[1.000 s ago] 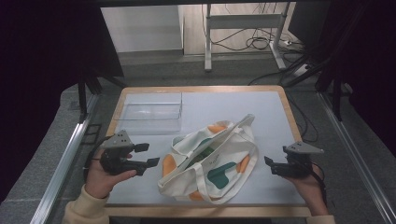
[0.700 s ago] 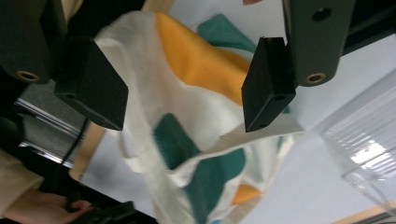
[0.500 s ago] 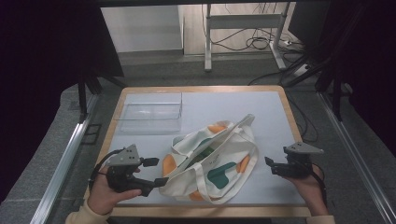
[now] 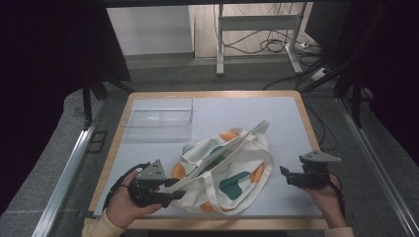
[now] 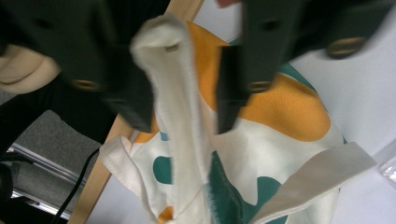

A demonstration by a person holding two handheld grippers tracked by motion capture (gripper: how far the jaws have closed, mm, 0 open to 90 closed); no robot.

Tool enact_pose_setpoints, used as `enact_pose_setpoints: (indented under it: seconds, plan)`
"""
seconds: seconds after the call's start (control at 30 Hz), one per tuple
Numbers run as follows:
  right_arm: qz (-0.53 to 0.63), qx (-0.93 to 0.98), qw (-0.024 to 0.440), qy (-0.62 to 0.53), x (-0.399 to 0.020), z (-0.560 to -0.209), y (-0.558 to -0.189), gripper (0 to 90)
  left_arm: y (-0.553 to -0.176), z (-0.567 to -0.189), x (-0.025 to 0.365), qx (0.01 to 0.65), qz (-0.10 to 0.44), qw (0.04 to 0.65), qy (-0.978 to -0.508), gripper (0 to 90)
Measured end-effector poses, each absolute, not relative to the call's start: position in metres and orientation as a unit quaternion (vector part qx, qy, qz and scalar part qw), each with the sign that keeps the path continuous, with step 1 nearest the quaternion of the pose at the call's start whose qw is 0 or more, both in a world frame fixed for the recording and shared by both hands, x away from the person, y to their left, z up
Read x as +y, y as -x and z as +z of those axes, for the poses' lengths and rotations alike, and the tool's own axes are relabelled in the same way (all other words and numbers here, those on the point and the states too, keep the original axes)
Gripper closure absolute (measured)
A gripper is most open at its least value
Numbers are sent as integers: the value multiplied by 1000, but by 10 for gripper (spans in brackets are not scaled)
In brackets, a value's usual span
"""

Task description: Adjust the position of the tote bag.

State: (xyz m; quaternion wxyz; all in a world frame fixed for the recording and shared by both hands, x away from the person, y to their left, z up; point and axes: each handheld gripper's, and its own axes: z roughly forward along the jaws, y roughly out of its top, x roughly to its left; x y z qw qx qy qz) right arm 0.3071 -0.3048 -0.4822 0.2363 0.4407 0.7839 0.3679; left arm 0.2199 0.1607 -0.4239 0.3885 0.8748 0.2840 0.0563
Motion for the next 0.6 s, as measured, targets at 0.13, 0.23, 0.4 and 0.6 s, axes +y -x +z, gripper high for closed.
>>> enact_pose_setpoints:
  seconds: [0.13, 0.23, 0.4, 0.6]
  plan:
    - [368, 784, 237, -440, -303, -482, -308, 162, -223, -427, 161, 289, 44, 387, -875, 758]
    - [365, 788, 235, -437, -301, -484, -308, 161, -225, -429, 162, 291, 40, 383, -876, 796]
    - [366, 789, 235, -434, -301, -482, -308, 161, -228, -431, 165, 300, 35, 388, -871, 805]
    - [370, 792, 235, -425, -302, -478, -309, 176, -233, -434, 169, 309, 30, 387, -868, 811]
